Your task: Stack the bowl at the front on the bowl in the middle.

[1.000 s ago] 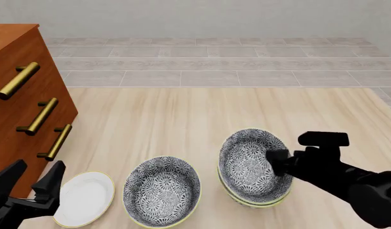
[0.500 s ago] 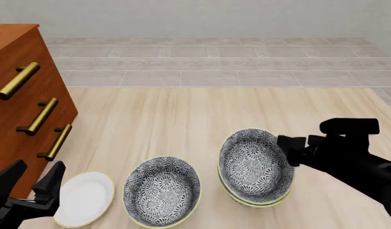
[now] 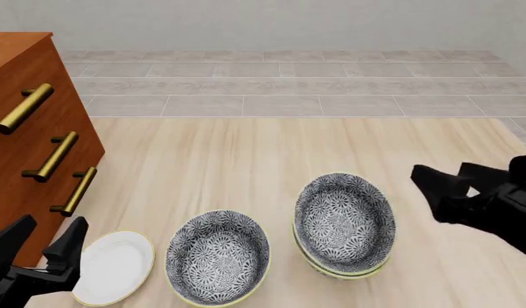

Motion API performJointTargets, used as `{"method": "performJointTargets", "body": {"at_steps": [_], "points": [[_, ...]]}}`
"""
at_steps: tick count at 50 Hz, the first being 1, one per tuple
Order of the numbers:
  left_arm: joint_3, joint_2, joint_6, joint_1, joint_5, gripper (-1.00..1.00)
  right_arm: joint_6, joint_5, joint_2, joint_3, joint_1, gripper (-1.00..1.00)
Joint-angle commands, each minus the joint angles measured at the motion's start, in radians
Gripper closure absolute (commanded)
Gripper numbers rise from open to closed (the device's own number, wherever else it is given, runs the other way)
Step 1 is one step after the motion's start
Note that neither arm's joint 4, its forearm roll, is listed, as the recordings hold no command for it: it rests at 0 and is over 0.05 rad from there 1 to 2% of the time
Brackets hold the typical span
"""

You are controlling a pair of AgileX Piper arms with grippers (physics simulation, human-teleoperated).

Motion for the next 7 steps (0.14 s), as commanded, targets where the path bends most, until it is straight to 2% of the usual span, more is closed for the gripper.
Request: {"method": "performJointTargets", "body": {"at_steps": [1,7], "points": [[0.000,-0.002,-0.009,0.009,-0.002,-1.00,-0.049,0.112,-0.174,-0.073,-0.021,-1.00],[0.000,-0.003,-0.009,0.007,-0.002,-1.00,-0.032,0.141,-0.259,-0.114,-0.007,-1.00]]}}
